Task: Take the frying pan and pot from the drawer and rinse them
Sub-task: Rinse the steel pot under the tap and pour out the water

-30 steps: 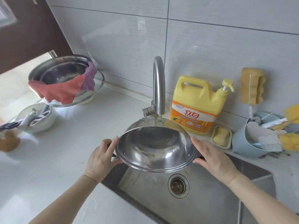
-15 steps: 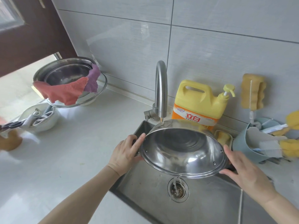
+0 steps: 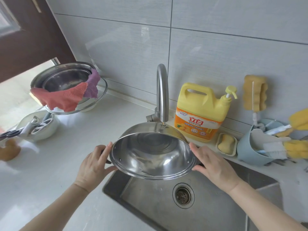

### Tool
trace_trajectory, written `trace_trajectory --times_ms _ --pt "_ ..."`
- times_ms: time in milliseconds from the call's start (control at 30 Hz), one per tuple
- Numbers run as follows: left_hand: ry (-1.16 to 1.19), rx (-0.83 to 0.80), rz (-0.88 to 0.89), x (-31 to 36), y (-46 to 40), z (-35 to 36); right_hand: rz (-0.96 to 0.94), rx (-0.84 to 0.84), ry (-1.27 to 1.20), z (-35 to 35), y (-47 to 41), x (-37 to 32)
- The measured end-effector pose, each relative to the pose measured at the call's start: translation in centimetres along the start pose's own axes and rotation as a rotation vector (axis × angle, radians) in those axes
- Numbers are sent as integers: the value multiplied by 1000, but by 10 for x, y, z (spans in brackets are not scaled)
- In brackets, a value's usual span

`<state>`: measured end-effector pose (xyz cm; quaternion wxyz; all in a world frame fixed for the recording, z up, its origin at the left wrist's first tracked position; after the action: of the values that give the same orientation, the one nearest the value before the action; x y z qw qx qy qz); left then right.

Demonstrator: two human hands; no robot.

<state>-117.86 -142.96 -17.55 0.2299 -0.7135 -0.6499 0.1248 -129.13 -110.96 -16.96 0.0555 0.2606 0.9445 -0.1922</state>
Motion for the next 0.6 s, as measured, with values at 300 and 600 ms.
trace_trajectory --times_ms 300,600 --pt "30 -34 48 27 -15 9 81 10 25 -19 33 12" --pt "31 -29 175 94 -49 28 201 97 104 -76 90 21"
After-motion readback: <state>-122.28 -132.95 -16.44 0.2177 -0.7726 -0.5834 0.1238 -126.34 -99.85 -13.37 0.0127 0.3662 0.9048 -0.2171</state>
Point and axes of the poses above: each hand's wrist, its own y-axis away from the middle knuckle, its own z-axis out of the palm, x = y × z, the point moved 9 cm from there along -y, towards the middle knuckle, and after that the axes turned 1 degree about -y, right-handed, at the moved point
